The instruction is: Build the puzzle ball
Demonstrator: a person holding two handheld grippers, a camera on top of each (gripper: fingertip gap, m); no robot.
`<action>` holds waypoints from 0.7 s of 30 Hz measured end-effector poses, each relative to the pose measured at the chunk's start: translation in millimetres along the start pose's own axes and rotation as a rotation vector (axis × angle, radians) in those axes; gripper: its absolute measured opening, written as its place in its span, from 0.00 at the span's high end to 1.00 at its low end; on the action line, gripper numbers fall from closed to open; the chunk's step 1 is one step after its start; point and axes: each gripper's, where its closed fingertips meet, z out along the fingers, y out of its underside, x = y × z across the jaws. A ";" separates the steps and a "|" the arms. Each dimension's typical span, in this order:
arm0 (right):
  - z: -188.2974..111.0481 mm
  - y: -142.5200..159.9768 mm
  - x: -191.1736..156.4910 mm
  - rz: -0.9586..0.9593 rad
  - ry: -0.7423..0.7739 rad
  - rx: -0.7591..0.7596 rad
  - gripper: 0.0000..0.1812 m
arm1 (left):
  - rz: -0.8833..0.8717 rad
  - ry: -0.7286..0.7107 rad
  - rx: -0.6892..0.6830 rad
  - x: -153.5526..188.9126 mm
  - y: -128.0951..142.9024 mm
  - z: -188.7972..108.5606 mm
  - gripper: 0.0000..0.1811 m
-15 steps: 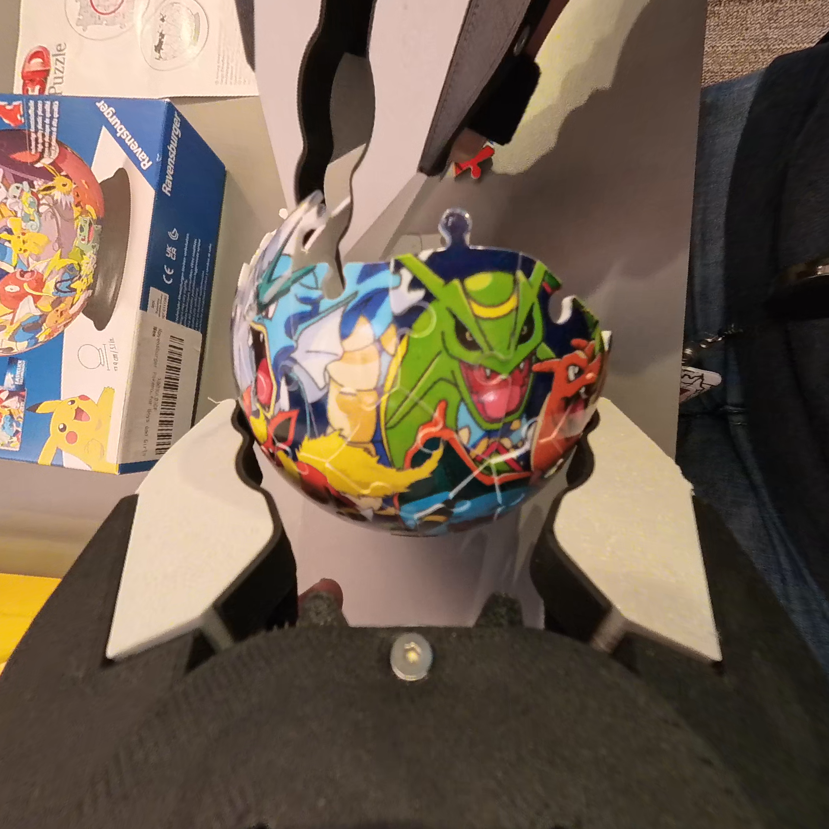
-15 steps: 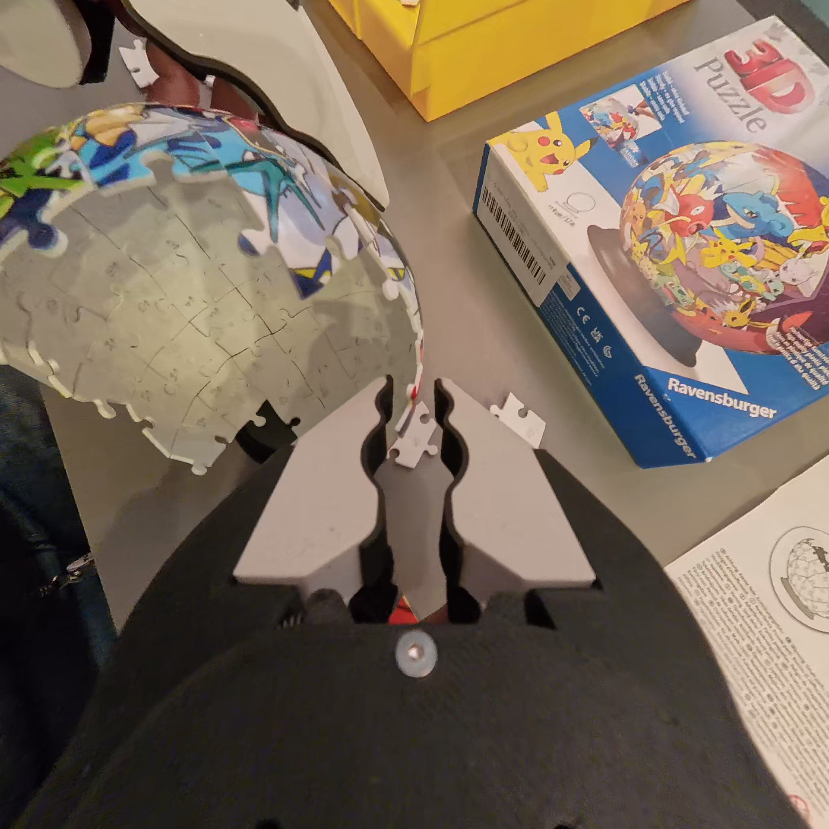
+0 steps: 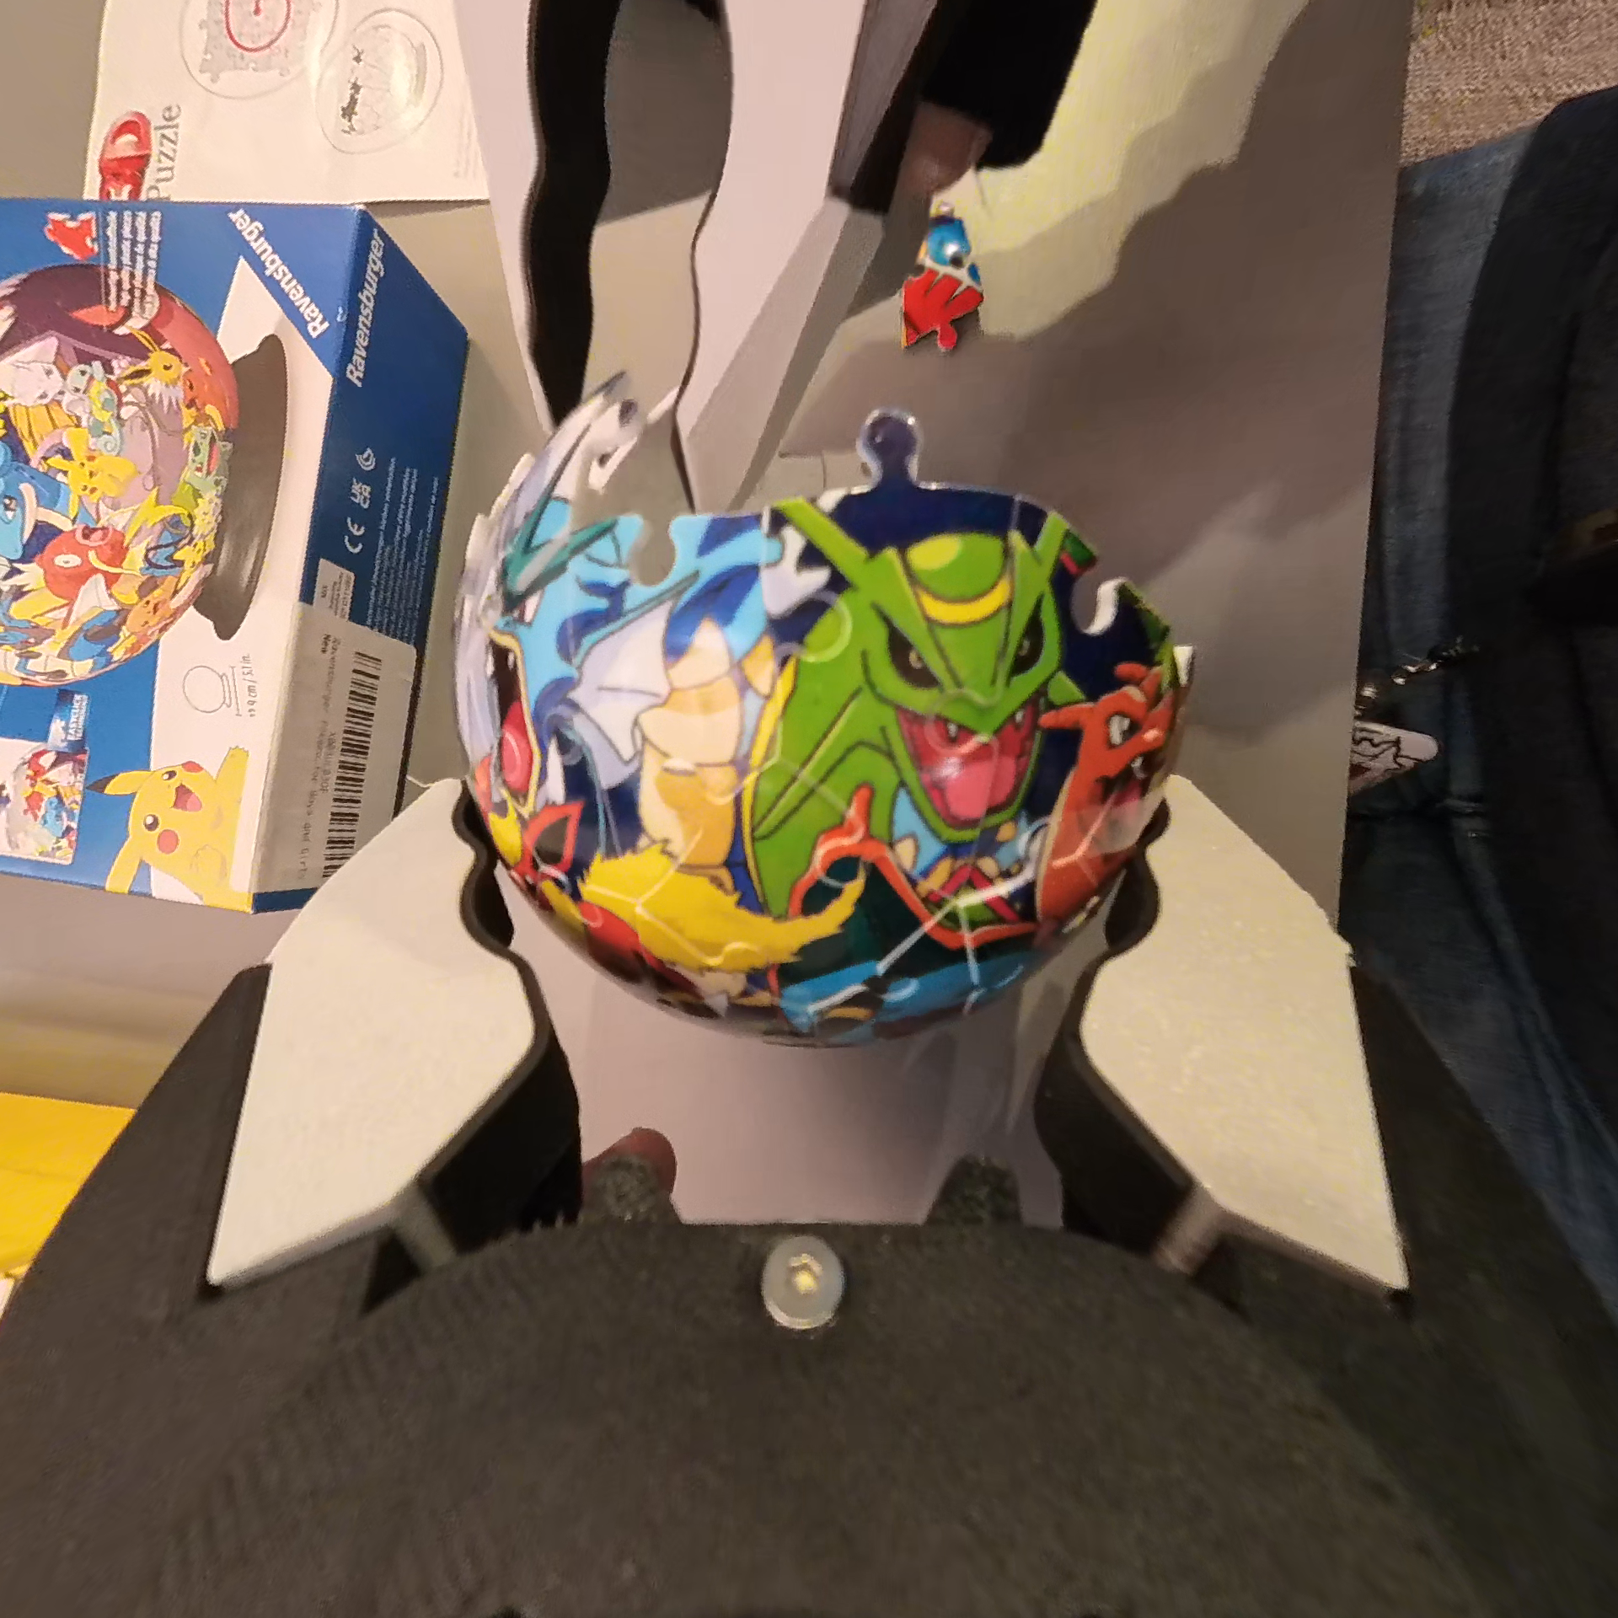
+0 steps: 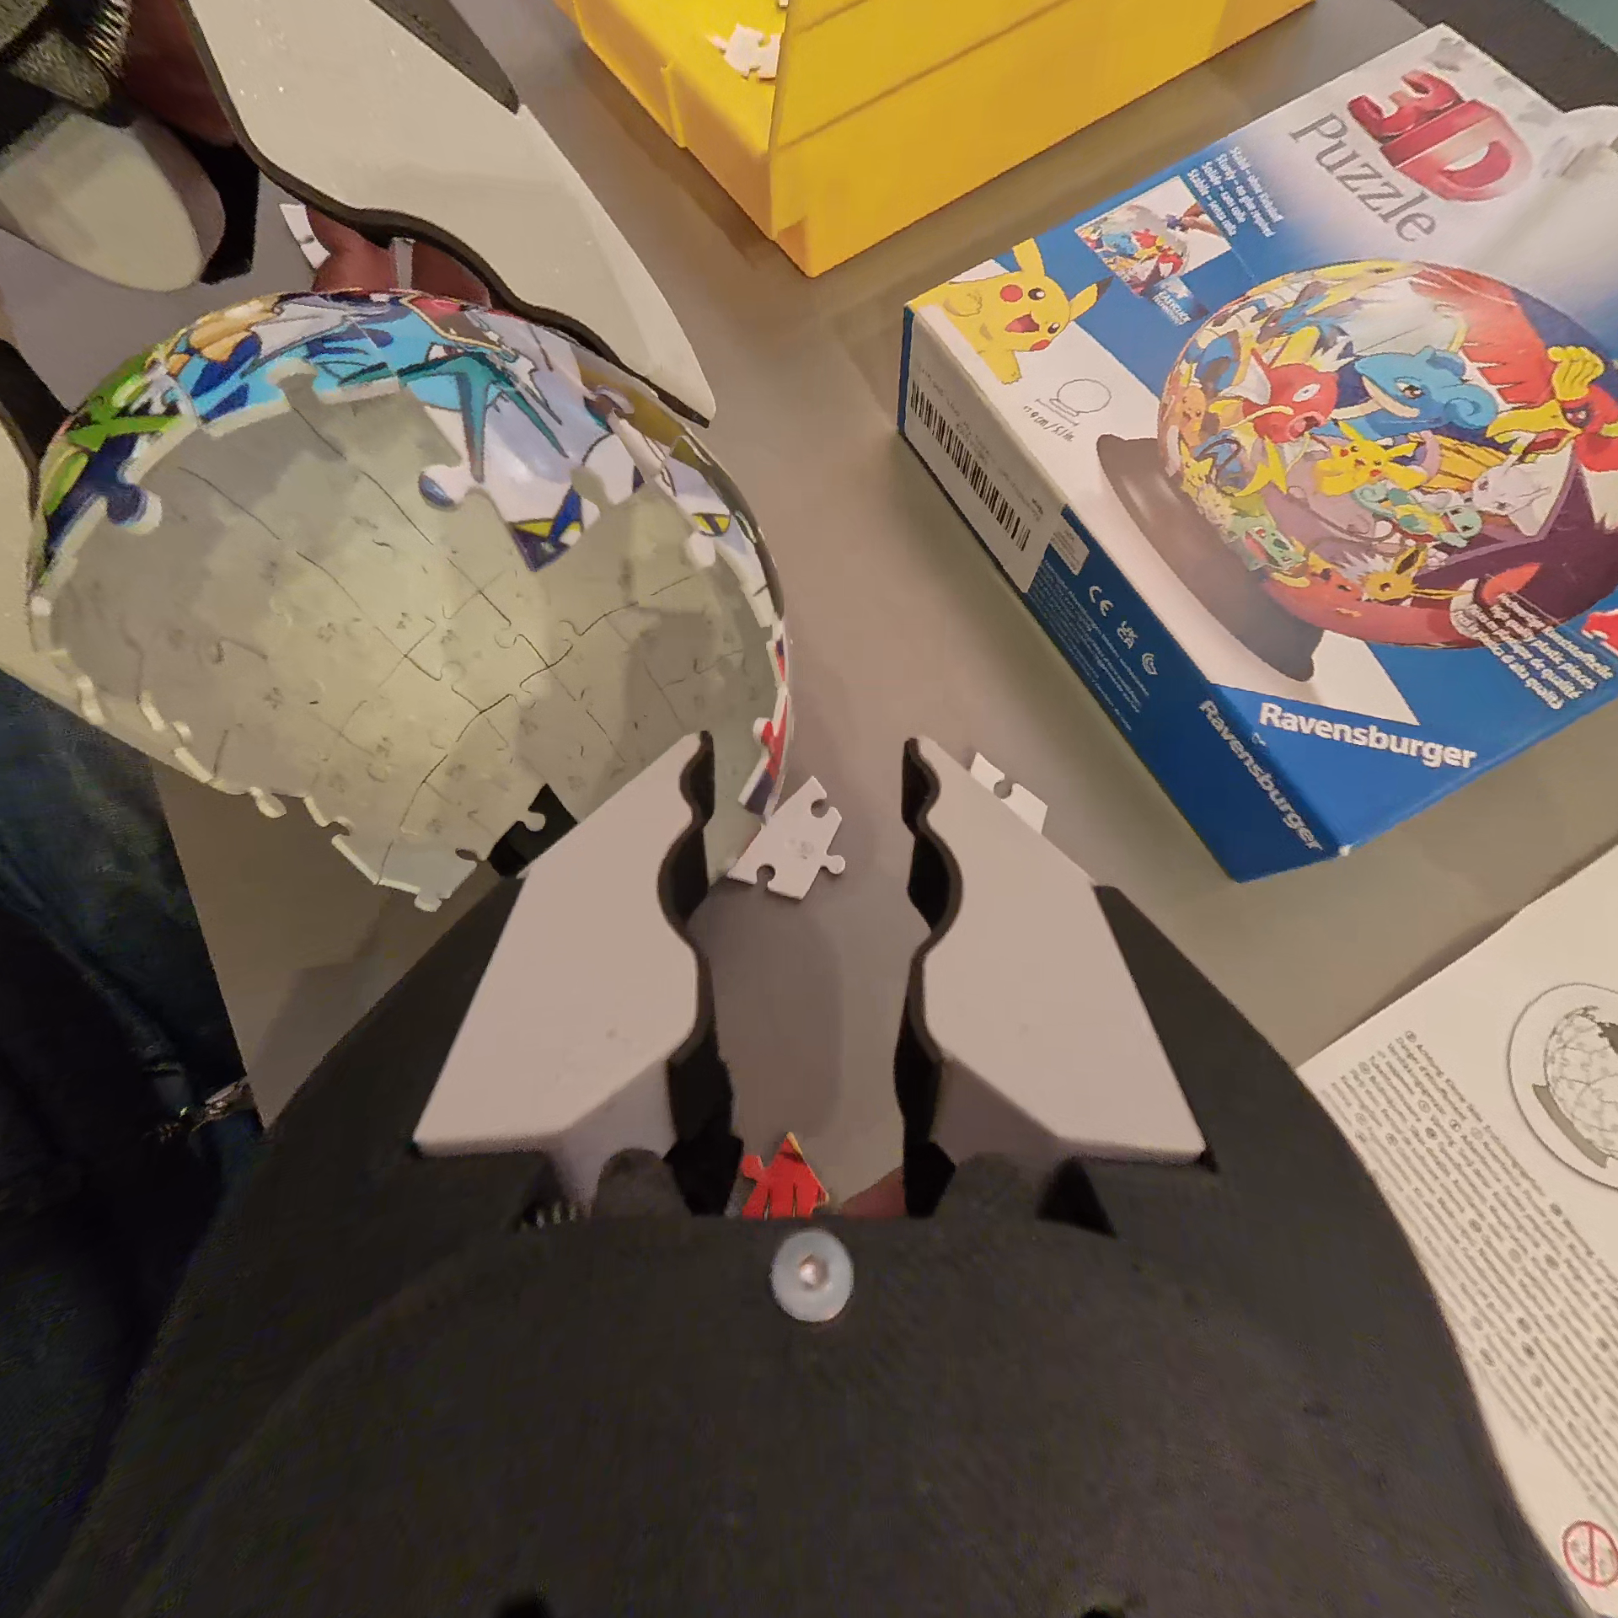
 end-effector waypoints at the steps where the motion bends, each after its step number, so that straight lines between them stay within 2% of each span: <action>1: -2.6 0.2 1.2 0.007 -0.003 0.005 0.77 | 0.004 -0.006 0.002 -0.3 0.1 0.0 0.27; 6: -17.4 2.3 11.5 0.043 -0.002 0.028 0.74 | 0.024 -0.047 0.005 -2.9 0.5 -0.5 0.27; 21: -41.9 21.5 43.9 0.116 0.038 0.058 0.75 | 0.035 -0.149 0.002 -7.5 5.1 -3.5 0.27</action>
